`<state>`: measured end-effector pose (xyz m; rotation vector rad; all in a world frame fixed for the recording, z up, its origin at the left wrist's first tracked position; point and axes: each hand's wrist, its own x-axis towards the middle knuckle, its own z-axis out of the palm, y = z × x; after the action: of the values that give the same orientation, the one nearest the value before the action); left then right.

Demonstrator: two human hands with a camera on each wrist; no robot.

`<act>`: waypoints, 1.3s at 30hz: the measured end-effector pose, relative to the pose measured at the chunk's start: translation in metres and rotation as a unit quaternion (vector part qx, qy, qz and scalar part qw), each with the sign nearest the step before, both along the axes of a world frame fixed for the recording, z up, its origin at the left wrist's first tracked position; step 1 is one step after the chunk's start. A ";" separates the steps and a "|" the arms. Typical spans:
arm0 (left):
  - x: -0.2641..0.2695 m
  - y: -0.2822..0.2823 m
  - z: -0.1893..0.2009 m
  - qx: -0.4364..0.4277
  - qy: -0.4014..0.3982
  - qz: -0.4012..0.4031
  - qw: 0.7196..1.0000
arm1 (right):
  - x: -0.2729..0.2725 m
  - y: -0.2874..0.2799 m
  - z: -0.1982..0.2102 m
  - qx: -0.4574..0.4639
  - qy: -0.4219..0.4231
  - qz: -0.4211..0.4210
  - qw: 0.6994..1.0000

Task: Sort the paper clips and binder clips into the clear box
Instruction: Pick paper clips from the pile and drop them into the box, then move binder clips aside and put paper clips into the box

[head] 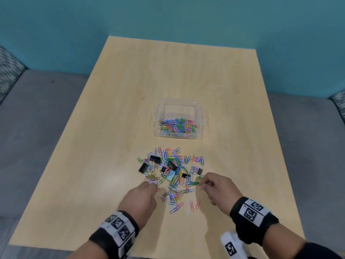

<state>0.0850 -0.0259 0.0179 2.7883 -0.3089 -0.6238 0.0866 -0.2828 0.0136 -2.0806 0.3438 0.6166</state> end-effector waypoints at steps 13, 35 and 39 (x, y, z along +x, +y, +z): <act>0.174 -0.038 0.057 -0.338 -0.016 0.283 0.897 | 0.163 0.021 0.052 0.070 -0.080 -0.060 0.993; 0.117 -0.005 -0.018 0.079 -0.083 -0.191 0.975 | 0.103 0.064 -0.003 -0.273 -0.176 0.426 0.844; 0.099 0.012 -0.021 0.023 -0.109 -0.185 0.976 | 0.079 0.056 -0.004 -0.328 -0.184 0.431 0.820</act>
<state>0.1837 -0.0144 -0.0033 2.8675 -0.8836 -0.4010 0.1656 -0.2267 0.0094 -2.9487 -0.7810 0.6225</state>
